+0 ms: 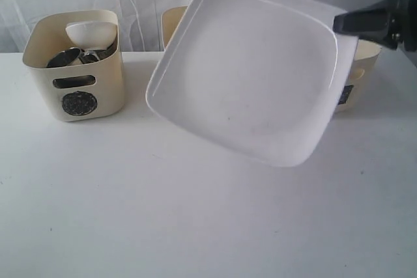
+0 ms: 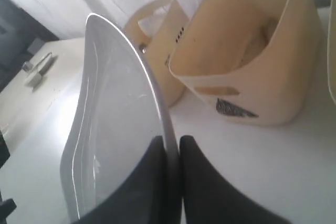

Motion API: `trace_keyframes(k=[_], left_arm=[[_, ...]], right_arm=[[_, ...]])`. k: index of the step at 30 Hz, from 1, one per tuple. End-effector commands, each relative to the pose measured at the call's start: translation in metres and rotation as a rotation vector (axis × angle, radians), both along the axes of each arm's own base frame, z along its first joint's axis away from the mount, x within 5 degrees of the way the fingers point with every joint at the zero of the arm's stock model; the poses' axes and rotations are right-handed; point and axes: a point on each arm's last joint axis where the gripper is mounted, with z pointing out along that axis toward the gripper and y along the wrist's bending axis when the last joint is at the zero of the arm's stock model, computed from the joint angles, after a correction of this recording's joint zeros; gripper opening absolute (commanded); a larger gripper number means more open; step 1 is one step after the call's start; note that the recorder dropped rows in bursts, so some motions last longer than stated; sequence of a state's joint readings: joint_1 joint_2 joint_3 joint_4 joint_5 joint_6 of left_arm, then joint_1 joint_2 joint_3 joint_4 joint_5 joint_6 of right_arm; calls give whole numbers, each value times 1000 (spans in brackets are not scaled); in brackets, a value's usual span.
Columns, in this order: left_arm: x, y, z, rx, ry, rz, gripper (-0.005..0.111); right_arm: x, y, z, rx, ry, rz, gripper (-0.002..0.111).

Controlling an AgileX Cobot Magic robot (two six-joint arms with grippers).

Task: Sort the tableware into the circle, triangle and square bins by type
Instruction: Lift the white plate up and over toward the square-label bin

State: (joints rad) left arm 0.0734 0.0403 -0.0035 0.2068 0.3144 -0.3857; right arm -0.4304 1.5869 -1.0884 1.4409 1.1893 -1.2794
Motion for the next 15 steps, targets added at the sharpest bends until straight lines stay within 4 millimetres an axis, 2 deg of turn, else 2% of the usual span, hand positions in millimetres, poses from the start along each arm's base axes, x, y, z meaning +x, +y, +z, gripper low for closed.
trace_keyframes(k=[1,6,10,15], left_arm=[[-1,0,-2,-8,12,8,0],[-1,0,-2,-8,12,8,0],[-1,0,-2,-8,12,8,0],[-1,0,-2,-8,12,8,0]], right_arm=[[10,-9,36,36,-92,-148,0],[23,-29,65,-1,-192,-307,0],[33,-55,88,-66,-263,-478,0],[49,-92,96,-134,-292,-697,0]])
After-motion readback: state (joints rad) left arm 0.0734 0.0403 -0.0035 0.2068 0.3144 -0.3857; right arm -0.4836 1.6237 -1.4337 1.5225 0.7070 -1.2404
